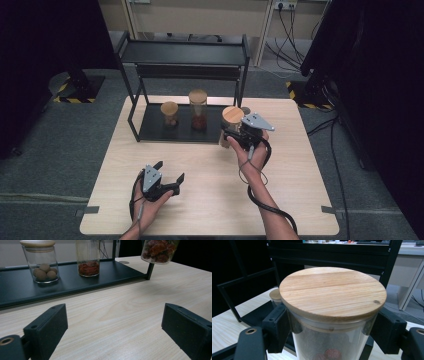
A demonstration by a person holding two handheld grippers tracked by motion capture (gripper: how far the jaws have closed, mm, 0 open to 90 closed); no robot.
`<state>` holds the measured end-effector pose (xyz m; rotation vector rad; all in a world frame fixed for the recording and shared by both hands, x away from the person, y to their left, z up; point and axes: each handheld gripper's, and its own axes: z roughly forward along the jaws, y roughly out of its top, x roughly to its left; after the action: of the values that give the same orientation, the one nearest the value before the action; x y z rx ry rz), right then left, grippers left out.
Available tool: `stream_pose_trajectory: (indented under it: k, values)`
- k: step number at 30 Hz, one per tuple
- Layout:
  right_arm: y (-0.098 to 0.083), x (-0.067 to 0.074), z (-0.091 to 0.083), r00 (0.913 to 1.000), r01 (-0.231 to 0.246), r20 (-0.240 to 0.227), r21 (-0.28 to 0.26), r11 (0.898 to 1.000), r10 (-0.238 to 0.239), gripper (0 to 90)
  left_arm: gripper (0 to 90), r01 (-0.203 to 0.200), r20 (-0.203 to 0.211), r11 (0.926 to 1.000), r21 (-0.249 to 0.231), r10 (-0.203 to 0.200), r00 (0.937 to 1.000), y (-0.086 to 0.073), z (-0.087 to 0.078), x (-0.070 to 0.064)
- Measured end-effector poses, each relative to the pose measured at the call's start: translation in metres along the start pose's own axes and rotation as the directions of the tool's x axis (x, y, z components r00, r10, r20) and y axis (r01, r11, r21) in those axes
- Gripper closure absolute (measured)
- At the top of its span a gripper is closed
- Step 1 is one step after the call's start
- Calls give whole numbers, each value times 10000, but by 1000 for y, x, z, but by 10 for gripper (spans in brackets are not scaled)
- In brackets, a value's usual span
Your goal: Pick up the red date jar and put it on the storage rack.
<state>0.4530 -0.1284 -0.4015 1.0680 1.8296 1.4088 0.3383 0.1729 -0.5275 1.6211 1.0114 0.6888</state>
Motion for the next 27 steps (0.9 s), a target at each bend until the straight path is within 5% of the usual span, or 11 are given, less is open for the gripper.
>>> stream_pose_trajectory:
  k: [27]
  values:
    - [11, -1, 30, 9998, -103, 165, 227, 9997, 99, 254, 61, -9, 6, 10000, 17, 9, 10000, 0, 0, 0]
